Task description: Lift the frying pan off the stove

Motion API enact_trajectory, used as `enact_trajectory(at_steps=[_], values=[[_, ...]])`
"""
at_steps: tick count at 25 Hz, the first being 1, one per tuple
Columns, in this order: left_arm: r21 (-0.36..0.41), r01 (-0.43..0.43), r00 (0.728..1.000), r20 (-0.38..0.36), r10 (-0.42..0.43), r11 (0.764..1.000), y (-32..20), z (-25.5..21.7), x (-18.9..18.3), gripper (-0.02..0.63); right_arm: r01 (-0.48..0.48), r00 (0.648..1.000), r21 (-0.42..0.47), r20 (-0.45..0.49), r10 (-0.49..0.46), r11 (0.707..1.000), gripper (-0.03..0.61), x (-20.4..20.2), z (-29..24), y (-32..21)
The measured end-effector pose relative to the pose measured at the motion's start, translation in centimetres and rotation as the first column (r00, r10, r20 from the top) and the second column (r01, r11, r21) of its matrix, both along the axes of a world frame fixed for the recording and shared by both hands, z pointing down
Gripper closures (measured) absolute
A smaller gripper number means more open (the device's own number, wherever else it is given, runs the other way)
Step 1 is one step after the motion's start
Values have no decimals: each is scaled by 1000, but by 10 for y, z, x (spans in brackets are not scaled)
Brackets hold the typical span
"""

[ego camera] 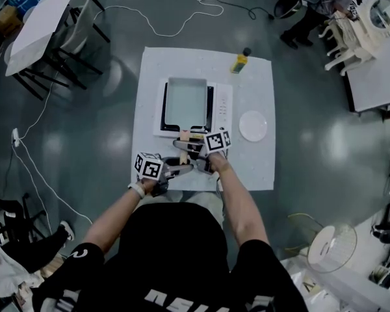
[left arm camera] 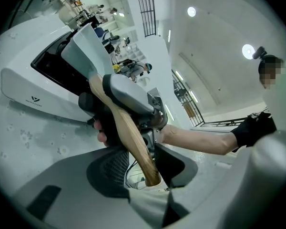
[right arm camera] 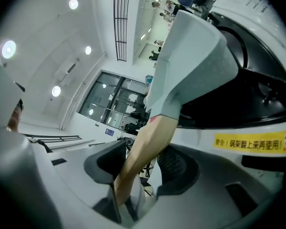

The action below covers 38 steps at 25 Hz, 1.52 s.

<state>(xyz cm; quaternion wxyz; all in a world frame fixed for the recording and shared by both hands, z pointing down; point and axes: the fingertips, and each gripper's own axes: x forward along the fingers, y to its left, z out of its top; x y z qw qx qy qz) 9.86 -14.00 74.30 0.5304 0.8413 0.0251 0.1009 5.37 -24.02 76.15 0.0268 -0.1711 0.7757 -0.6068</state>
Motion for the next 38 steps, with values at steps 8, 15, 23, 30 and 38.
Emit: enact_trajectory(at_steps=[8, 15, 23, 30, 38], values=[[-15, 8, 1000, -9, -8, 1000, -2, -3, 1, 459, -24, 1000, -27, 6, 25, 999, 408, 3, 2, -1], [-17, 11, 1000, -8, -11, 1000, -1, -5, 0, 462, -37, 999, -8, 38, 37, 999, 410, 0, -3, 0], [-4, 2, 1000, -9, -3, 1000, -1, -9, 1, 462, -51, 999, 2, 13, 51, 999, 408, 4, -3, 1], [17, -16, 1000, -26, 17, 1000, -3, -22, 1, 462, -64, 998, 54, 14, 63, 997, 407, 4, -25, -4], [108, -33, 998, -48, 39, 994, -12, -61, -1, 463, -85, 996, 163, 17, 83, 983, 403, 3, -73, -16]])
